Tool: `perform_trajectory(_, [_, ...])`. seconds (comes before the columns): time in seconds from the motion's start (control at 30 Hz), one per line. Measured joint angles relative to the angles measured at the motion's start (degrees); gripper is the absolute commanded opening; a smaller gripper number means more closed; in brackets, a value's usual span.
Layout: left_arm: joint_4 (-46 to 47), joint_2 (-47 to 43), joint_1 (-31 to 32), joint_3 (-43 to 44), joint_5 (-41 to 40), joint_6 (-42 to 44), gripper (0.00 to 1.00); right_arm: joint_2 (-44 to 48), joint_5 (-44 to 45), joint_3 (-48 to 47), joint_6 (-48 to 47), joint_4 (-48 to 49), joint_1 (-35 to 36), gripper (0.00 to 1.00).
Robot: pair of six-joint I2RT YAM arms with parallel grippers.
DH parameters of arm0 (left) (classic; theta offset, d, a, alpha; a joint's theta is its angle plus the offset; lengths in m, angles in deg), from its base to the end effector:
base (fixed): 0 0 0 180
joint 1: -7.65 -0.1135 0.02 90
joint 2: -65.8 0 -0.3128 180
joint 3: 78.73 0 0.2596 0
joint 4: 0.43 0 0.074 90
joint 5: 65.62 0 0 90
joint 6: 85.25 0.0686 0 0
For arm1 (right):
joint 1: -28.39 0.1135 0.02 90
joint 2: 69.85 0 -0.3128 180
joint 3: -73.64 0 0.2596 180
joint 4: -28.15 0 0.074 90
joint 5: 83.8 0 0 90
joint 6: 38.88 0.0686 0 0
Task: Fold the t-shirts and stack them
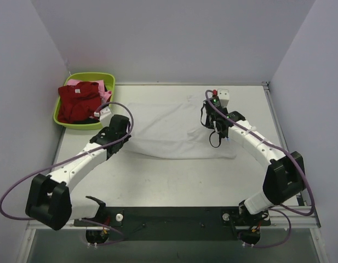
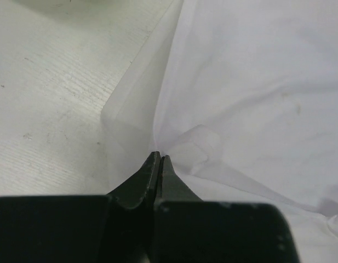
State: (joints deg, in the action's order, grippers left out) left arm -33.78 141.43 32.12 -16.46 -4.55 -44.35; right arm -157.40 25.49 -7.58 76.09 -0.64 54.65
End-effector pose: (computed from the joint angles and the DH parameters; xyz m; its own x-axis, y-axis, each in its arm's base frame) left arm 0.2748 -0.0886 0.2590 -0.4796 -0.5086 -0.7151 -0.4611 0.8394 -0.2877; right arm 0.3491 0.1470 0.3176 -0.5417 0.1770 -0.8217 0.0589 0.9832 0.1730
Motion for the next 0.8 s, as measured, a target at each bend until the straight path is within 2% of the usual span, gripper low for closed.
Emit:
perform_trajectory(0.17, [-2.99,-8.66,1.07,-3.91,-0.9,-0.09,0.0,5.42,1.77,3.89,0.33,-2.29,4.7,0.0])
perform_trajectory(0.33, [-7.5,-16.09,1.75,-12.98,-1.01,-2.08,0.0,14.78,2.69,11.54,3.28,-5.33,9.86,0.0])
perform_trajectory(0.57, [-13.84,-25.94,2.4,-23.87,1.46,-7.74,0.0,27.04,4.02,21.33,15.23,-13.88,19.63,0.02])
perform_trajectory(0.6, [-14.69,-27.56,2.49,-24.61,2.21,-8.41,0.01,27.96,4.35,22.45,17.42,-15.23,22.29,0.08])
perform_trajectory(0.63, [-15.65,-29.35,2.51,-25.05,2.82,-8.98,0.02,28.65,4.79,23.5,19.61,-16.79,25.59,0.18])
perform_trajectory(0.67, [-16.7,-31.26,2.58,-25.11,3.3,-9.38,0.03,28.89,4.94,24.02,21.29,-17.86,27.61,0.42])
perform_trajectory(0.7, [-17.33,-33.16,2.6,-25.09,3.69,-9.77,0.04,28.92,5.2,24.26,23.04,-19.15,29.97,0.55])
perform_trajectory(0.77, [-18.62,-36.76,2.71,-24.7,4.26,-10.23,0.08,28.81,6.6,24.2,26.01,-21.53,33.48,0.75])
perform_trajectory(0.8, [-19.41,-38.16,2.73,-24.2,4.57,-10.29,0.1,28.74,7.61,23.91,27.04,-22.69,34.51,0.79])
